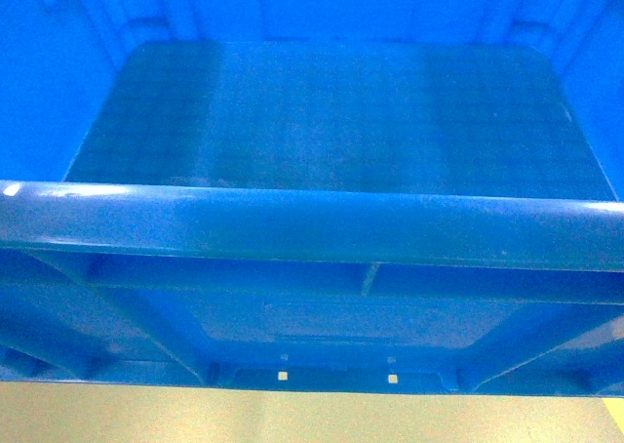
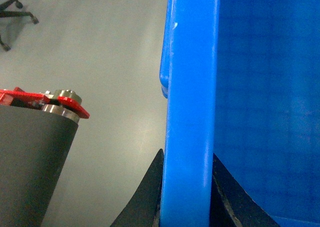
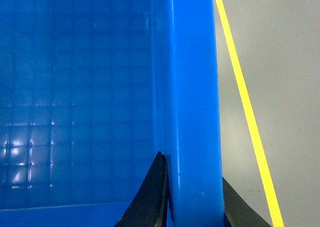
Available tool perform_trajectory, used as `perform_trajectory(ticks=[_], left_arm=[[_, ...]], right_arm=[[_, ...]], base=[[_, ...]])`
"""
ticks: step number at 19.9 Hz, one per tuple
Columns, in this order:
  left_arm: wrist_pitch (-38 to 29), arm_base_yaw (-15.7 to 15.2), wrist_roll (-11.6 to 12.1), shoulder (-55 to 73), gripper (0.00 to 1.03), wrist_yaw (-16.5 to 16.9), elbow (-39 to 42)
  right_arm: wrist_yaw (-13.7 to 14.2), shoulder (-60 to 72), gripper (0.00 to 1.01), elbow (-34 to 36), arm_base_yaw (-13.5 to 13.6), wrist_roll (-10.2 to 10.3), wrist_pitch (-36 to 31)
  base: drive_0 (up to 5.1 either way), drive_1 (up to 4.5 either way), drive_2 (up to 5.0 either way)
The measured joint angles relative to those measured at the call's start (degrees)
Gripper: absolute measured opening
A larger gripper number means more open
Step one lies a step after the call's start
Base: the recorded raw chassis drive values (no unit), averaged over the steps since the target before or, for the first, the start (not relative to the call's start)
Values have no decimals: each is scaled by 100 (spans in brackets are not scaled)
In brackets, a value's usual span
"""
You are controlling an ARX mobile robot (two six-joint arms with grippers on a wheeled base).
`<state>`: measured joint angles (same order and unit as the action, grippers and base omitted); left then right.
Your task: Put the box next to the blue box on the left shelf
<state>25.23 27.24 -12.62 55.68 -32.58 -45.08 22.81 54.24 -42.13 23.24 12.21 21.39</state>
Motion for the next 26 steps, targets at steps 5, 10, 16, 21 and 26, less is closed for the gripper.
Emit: perform_trajectory(ticks=[5, 10, 16, 21, 26], left_arm=[[9, 0, 0, -35, 13, -28, 0], [28, 0, 0, -20, 13, -26, 0], [26, 0, 0, -13, 13, -24, 0], [28, 0, 0, -13, 13, -22, 0], [20, 0, 0, -9, 13, -22, 0]], right_arm=[[-13, 2, 11, 0, 0, -2, -39], [-15, 2, 11, 0, 2, -2, -7], [-17, 4, 11, 0, 2, -2, -11], [-11, 9, 11, 0, 2, -4, -11], [-9, 4, 11, 0, 2, -7, -17]], base=[[2, 398, -393], [3, 400, -394], [6, 405, -394], [-4, 396, -404], [3, 403, -397]])
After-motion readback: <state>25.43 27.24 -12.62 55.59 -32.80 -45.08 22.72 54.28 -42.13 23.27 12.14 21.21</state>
